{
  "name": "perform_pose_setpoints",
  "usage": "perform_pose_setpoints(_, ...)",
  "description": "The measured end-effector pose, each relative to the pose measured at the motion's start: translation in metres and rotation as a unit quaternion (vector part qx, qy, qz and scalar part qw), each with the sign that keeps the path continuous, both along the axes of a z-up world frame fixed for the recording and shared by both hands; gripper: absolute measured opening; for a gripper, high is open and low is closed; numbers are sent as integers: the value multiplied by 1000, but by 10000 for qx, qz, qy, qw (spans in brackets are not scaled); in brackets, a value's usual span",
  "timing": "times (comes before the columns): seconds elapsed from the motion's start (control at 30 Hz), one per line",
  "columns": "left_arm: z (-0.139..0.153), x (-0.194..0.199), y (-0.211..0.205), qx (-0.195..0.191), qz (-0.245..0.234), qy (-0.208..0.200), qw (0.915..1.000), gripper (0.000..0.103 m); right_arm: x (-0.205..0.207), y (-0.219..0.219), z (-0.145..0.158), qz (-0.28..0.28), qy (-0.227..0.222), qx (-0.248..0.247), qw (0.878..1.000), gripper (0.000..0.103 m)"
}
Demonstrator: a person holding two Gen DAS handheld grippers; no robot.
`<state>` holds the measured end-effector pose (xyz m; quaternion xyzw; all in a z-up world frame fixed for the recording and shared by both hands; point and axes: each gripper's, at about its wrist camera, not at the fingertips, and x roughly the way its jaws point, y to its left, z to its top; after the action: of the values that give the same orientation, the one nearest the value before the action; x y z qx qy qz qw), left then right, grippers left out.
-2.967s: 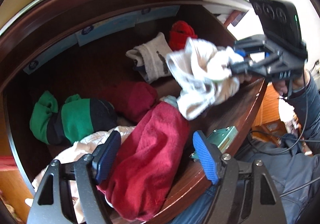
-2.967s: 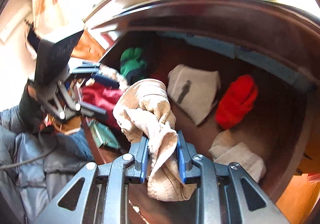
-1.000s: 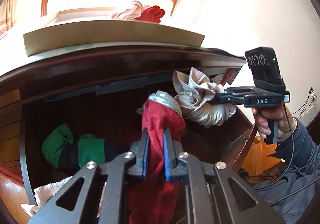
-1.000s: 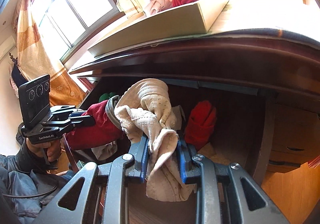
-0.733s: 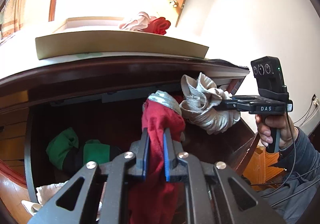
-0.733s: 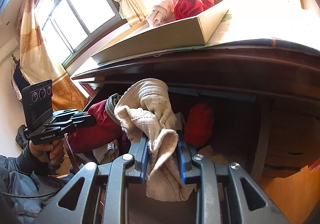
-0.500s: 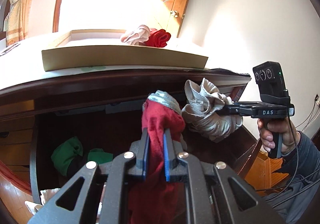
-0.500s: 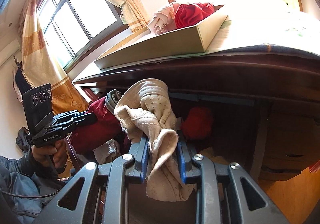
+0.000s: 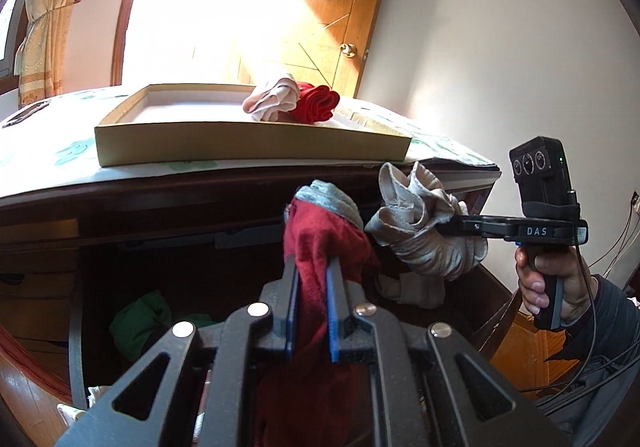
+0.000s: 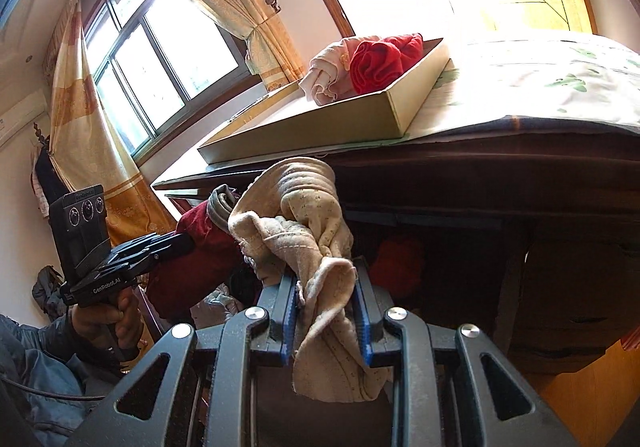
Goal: Take underwear out of drawer
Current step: 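Lift both garments out of the drawer and carry them over the tray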
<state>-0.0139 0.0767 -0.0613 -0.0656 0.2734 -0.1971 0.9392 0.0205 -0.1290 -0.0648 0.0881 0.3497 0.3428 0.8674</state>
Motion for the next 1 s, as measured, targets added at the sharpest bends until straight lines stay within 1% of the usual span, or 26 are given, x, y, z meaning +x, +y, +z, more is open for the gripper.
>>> perform_pose_setpoints(0.27, 6, -2, 0, 29, 76, -181, 9998, 9, -3, -6, 1, -127, -49, 163, 9998, 27)
perform_pose_setpoints(0.57, 13, -6, -1, 9, 122, -409, 9991, 9, -5, -6, 2, -101, -132, 277, 9995, 27)
perform_pose_setpoints(0.8, 23, -11, 0, 67, 246, -667, 9974, 9, -9, -2, 8, -43, -332, 499, 9982, 27)
perform_pose_setpoints(1.0, 28, -11, 1, 38, 328, -764, 9965, 9, -12, 7, 16, 19, -501, 562, 9972, 27)
